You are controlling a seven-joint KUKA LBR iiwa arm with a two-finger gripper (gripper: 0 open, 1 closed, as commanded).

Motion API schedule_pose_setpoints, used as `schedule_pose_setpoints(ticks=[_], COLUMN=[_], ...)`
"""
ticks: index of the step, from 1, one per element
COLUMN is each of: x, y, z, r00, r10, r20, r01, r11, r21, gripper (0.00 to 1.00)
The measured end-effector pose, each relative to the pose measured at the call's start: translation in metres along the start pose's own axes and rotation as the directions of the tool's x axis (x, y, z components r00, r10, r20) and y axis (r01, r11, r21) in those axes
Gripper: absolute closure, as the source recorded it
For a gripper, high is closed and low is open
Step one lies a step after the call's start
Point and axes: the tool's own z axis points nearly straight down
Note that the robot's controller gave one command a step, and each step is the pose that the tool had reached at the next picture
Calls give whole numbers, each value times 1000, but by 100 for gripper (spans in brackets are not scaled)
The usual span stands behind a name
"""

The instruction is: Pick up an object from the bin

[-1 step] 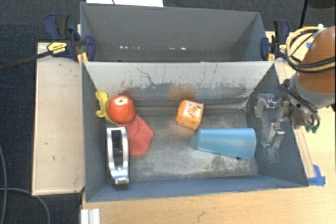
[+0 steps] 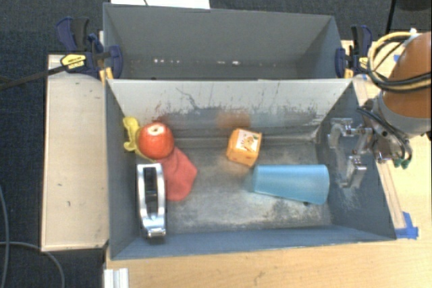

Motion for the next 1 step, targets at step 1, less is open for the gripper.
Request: schedule_pose_setpoints(ticks=[1], x=[12], y=[11], z=[65], r00=[1000], r10=[4], r20=[4], r01=[-4], r11=[1000], r21=[1], gripper=[0])
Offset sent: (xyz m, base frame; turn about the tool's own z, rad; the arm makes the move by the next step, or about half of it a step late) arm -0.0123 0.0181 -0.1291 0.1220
